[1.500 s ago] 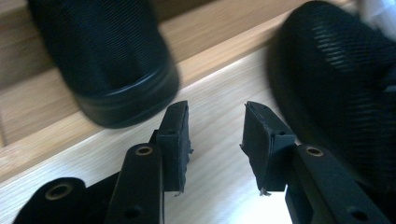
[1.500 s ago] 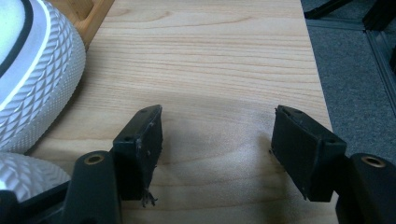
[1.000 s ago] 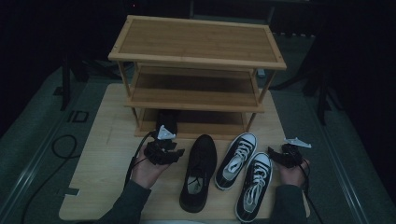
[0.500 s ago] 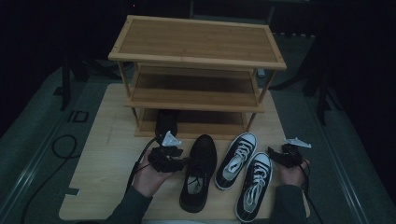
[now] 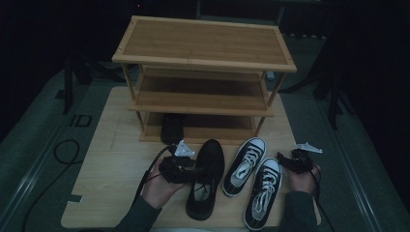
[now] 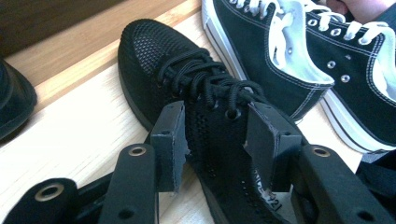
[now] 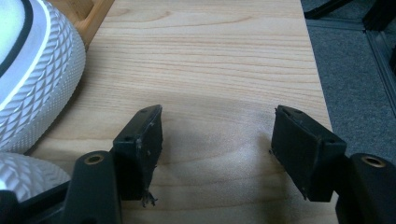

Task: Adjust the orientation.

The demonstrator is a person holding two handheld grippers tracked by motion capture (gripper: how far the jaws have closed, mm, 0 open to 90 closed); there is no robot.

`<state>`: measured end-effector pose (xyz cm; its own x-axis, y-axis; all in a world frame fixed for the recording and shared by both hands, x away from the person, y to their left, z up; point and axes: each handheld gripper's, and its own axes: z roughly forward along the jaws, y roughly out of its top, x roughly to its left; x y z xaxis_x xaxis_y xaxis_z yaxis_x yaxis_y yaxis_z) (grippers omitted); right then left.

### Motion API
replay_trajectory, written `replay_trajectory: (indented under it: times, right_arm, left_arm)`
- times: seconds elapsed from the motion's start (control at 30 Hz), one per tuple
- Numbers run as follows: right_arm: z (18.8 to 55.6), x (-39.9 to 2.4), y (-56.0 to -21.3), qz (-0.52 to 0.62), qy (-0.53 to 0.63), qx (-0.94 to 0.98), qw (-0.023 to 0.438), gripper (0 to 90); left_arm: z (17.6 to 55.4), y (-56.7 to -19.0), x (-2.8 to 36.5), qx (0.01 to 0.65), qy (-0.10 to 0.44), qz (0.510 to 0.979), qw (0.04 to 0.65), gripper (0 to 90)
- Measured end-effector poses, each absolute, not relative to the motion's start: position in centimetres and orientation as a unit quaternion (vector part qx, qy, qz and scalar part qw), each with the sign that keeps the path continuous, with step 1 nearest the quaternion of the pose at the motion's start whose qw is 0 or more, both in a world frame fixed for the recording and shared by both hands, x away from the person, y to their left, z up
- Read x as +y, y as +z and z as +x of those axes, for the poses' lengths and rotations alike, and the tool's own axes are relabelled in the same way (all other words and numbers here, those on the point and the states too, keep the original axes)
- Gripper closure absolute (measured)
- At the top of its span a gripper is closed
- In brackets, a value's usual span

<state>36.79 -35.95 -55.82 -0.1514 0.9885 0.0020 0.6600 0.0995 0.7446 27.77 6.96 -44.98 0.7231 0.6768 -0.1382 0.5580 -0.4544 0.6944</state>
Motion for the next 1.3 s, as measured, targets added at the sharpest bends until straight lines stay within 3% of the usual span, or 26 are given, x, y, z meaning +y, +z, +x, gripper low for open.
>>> replay_trajectory:
  times: [0.17, 0.33, 0.53, 0.63, 0.77, 0.97, 1.3]
  right_arm:
    - [36.8, -35.9, -55.8, 0.595, 0.310, 0.692, 0.265, 33.6]
    - [36.8, -36.0, -55.8, 0.595, 0.310, 0.692, 0.265, 33.6]
    - [36.8, -36.0, -55.8, 0.595, 0.310, 0.692, 0.264, 33.6]
    - [36.8, -36.0, -55.8, 0.595, 0.310, 0.692, 0.265, 33.6]
    - [36.8, -35.9, -55.8, 0.595, 0.310, 0.692, 0.265, 33.6]
    - [36.8, -35.9, -55.8, 0.595, 0.310, 0.692, 0.265, 33.6]
    - [36.8, -35.9, -55.8, 0.595, 0.310, 0.692, 0.265, 33.7]
  left_arm:
    - [27.2, -45.0, 6.4, 0.355, 0.082, 0.854, 0.372, 58.1]
    - [27.1, -45.8, 5.7, 0.351, 0.086, 0.865, 0.348, 68.1]
    - [27.2, -46.5, 5.2, 0.347, 0.107, 0.875, 0.319, 70.1]
    - [27.1, -46.1, 5.5, 0.345, 0.127, 0.879, 0.303, 79.8]
    - [27.8, -46.0, 6.7, 0.360, 0.143, 0.874, 0.292, 86.3]
    - [28.7, -46.0, 8.3, 0.371, 0.136, 0.870, 0.295, 86.7]
    - [29.8, -47.0, 7.5, 0.356, 0.126, 0.886, 0.269, 82.8]
